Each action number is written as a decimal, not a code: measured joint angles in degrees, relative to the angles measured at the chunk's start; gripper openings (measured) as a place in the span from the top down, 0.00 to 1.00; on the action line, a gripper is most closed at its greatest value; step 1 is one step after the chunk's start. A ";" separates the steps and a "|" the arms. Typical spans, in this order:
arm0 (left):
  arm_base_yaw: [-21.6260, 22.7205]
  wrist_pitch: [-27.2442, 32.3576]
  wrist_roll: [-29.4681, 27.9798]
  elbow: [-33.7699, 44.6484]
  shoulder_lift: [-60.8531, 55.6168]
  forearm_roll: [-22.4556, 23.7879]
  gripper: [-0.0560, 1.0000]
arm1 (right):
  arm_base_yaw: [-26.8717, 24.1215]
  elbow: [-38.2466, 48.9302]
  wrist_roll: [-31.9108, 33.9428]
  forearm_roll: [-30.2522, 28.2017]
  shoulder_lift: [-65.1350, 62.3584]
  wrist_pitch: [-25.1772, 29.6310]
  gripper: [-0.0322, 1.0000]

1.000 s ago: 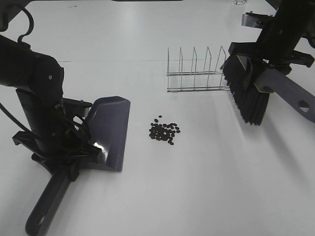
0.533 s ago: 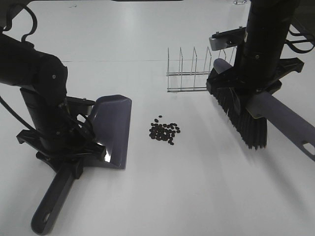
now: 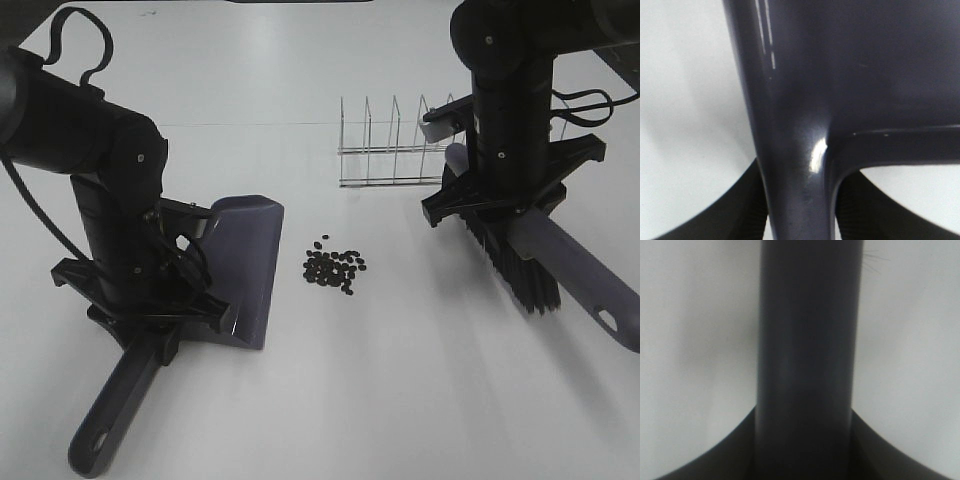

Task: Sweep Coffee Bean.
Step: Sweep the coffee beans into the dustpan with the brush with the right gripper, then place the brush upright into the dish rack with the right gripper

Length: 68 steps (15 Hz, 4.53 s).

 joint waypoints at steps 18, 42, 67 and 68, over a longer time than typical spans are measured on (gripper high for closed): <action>-0.11 0.52 1.66 -0.40 0.97 0.74 0.61 | 13.24 -27.33 -2.86 38.56 20.00 -4.58 0.68; -0.11 0.06 2.86 -0.40 0.97 -0.40 0.61 | 5.90 -14.95 -11.75 19.08 2.41 6.02 0.68; -0.11 0.92 2.52 -0.52 0.97 -1.83 0.61 | -17.30 -31.11 -18.85 23.43 19.82 7.45 0.68; -0.11 0.92 2.52 -0.52 0.97 -1.83 0.61 | -18.28 -33.92 -19.14 26.13 21.20 7.51 0.68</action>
